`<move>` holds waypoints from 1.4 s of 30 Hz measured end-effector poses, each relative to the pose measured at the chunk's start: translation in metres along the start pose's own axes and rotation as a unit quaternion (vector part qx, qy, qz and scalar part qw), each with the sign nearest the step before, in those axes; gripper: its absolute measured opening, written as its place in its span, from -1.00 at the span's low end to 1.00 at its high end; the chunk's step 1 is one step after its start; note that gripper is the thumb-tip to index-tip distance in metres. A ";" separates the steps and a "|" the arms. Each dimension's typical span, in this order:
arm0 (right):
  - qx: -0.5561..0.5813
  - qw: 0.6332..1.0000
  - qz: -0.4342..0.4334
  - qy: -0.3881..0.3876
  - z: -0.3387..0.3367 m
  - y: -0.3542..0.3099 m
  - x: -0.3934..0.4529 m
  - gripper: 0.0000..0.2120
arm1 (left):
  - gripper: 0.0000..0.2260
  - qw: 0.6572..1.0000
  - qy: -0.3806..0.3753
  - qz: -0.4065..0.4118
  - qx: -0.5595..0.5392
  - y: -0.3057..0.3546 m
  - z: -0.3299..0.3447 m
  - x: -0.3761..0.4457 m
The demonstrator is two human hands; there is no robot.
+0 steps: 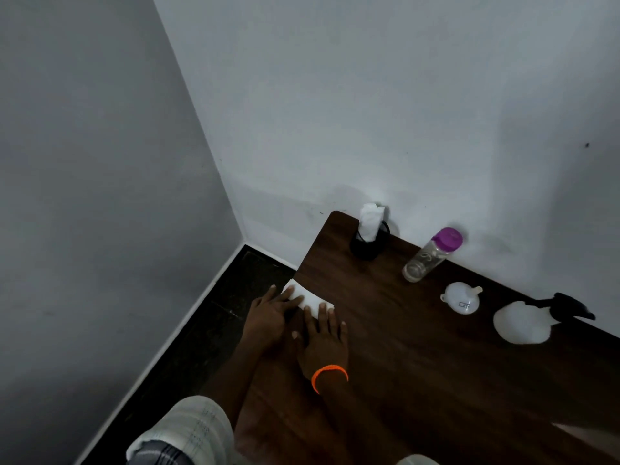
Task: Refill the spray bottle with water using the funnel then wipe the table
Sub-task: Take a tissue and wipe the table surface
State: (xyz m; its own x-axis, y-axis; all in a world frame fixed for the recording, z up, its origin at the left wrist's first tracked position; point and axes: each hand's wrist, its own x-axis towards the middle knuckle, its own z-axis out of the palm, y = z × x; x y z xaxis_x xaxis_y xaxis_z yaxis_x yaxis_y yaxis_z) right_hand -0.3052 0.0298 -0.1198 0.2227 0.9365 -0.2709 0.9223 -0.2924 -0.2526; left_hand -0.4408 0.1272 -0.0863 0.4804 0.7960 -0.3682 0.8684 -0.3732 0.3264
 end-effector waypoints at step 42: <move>-0.042 0.960 -0.250 -0.115 0.039 -0.010 -0.204 -0.39 | -0.34 0.971 0.074 -0.209 -0.090 0.010 0.116 -0.281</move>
State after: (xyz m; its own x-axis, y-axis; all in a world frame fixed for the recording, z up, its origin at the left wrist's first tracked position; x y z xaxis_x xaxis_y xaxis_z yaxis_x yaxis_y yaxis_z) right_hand -0.3722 -0.1661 -0.0979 -0.3221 0.8851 -0.3358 0.9200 0.2091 -0.3314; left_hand -0.5528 -0.1553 -0.0803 0.0568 0.9245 -0.3768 0.9423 0.0751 0.3263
